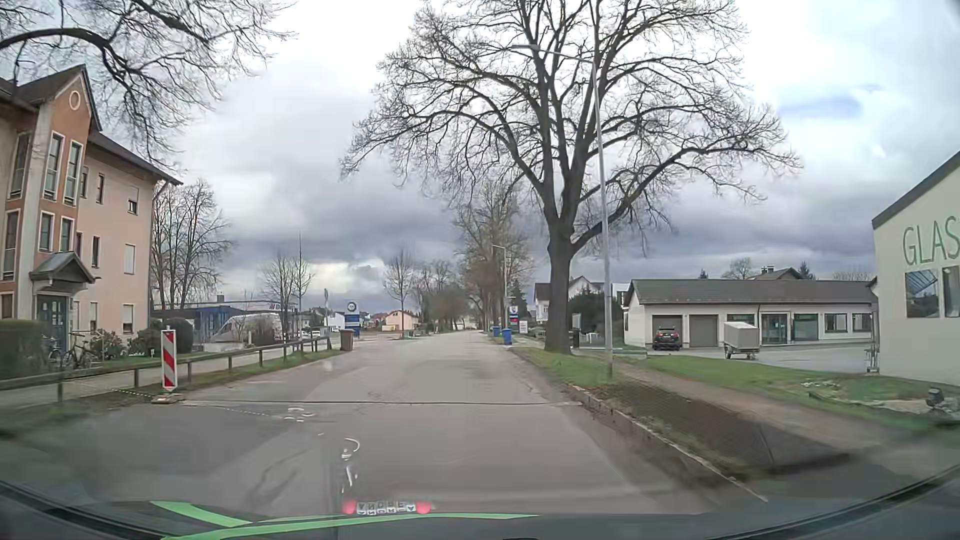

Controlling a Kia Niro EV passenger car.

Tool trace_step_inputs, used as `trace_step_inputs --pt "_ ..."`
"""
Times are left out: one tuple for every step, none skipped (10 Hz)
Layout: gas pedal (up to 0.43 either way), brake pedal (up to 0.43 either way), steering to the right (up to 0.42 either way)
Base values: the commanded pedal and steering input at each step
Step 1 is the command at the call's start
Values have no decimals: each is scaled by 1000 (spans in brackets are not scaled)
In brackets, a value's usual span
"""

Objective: Follow the waypoints while adhering to traffic rules and regulations

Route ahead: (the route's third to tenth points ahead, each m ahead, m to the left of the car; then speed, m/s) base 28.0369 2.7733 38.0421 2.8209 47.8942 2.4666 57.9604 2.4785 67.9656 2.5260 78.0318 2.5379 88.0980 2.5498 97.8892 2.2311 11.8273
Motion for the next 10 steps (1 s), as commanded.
trace_step_inputs --pt "0 0 -3" --pt "0 0 -3" --pt "0 0 -3" --pt "0 0 -3" --pt "0 0 -3" --pt "0 0 -3" --pt "0 0 -3" --pt "0 0 -3" --pt "20 0 -3" --pt "28 0 -3"
